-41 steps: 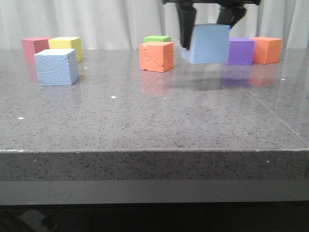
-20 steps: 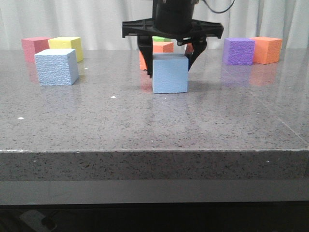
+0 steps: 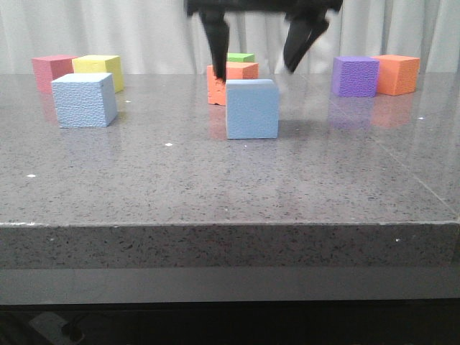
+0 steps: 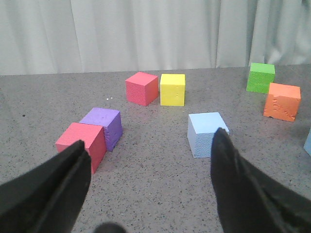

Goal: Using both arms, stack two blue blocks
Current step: 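Set the light blue cube down, open the right gripper, withdraw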

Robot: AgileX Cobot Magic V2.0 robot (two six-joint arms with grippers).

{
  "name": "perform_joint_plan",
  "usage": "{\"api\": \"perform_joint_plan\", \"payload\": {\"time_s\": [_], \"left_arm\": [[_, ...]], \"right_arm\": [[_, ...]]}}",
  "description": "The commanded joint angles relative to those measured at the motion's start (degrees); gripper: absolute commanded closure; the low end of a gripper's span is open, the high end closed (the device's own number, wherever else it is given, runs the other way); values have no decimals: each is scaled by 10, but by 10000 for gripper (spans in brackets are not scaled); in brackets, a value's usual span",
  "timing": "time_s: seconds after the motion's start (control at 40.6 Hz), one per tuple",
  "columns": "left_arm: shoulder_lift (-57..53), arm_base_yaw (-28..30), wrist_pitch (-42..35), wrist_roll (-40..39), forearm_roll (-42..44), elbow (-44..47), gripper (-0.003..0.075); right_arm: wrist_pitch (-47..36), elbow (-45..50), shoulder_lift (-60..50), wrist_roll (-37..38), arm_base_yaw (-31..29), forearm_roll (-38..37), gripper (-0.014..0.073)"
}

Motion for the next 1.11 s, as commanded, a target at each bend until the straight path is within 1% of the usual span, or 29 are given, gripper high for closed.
{"api": "perform_joint_plan", "payload": {"time_s": [0.0,0.098,0.197,0.246,0.271,0.32,0.418,0.591,0.738,0.861,0.984,1.083], "left_arm": [[9,1,-47,-3,-4,-16,210],[9,1,-47,-3,-4,-16,210],[9,1,-47,-3,-4,-16,210],[9,1,-47,-3,-4,-16,210],[9,1,-47,-3,-4,-16,210],[9,1,-47,-3,-4,-16,210],[9,1,-47,-3,-4,-16,210],[9,1,-48,-3,-4,-16,210],[9,1,-48,-3,-4,-16,210],[9,1,-48,-3,-4,-16,210],[9,1,-49,-3,-4,-16,210],[9,1,-52,-3,-4,-16,210]], "right_arm": [[20,-9,-88,-70,-3,-2,-62],[7,47,-151,-112,-3,18,-62],[-57,153,-240,-136,-10,22,-62],[-92,191,-277,-139,-19,23,-62],[-106,229,-300,-139,-24,25,-62],[-137,272,-341,-141,-38,33,-62],[-181,363,-415,-169,-58,50,-62],[-245,484,-551,-179,-64,59,-62],[-284,570,-651,-179,-63,74,-62],[-298,628,-718,-179,-63,74,-62],[-302,664,-756,-186,-63,74,-62],[-301,675,-765,-193,-63,74,-62]]}}
